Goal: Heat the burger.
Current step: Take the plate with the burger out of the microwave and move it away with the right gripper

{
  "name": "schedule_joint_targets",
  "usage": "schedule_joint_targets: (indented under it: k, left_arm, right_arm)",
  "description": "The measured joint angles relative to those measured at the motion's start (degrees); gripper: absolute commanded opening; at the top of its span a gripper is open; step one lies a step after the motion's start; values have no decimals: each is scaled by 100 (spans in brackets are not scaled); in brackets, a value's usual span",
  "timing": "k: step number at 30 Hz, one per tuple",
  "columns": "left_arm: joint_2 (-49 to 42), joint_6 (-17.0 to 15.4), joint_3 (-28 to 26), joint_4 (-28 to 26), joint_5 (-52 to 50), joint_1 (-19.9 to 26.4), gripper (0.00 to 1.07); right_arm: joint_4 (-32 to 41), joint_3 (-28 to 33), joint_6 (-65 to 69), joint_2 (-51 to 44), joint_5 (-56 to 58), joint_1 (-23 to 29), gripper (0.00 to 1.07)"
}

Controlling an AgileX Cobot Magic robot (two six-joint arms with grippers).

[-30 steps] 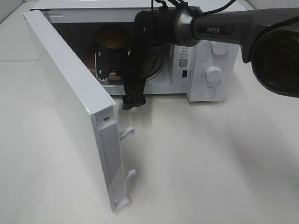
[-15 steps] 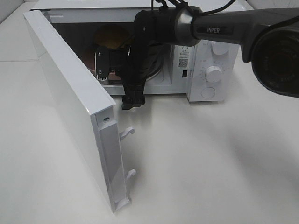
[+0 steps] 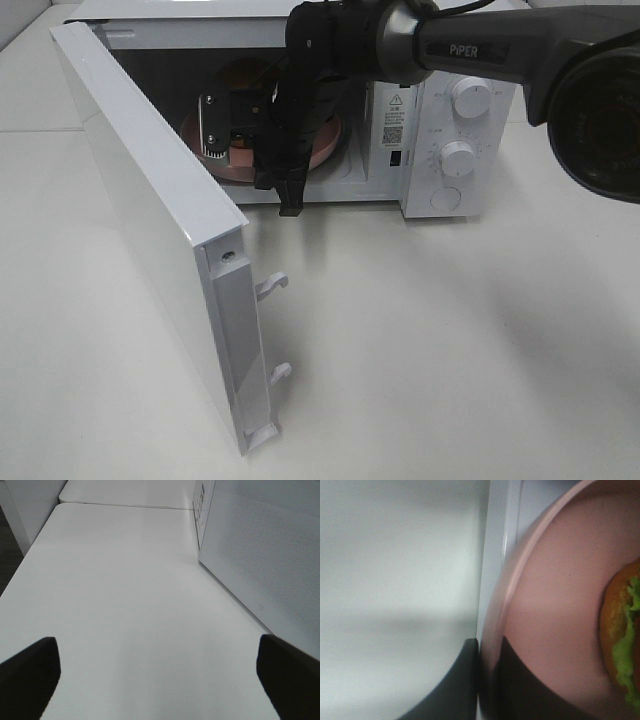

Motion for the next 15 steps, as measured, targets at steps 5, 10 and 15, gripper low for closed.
schedule_joint_targets:
  k: [5, 10, 15]
  left_arm:
    - [0, 0, 0, 0, 0, 0, 101]
    - [0, 0, 0, 0, 0, 0, 101]
    - [0, 0, 0, 0, 0, 0, 101]
  right_arm:
    - [0, -6, -11, -40, 115, 0, 0]
    - [-46, -6, -17, -115, 332, -6, 0]
    - [-46, 0, -57, -258, 877, -11, 0]
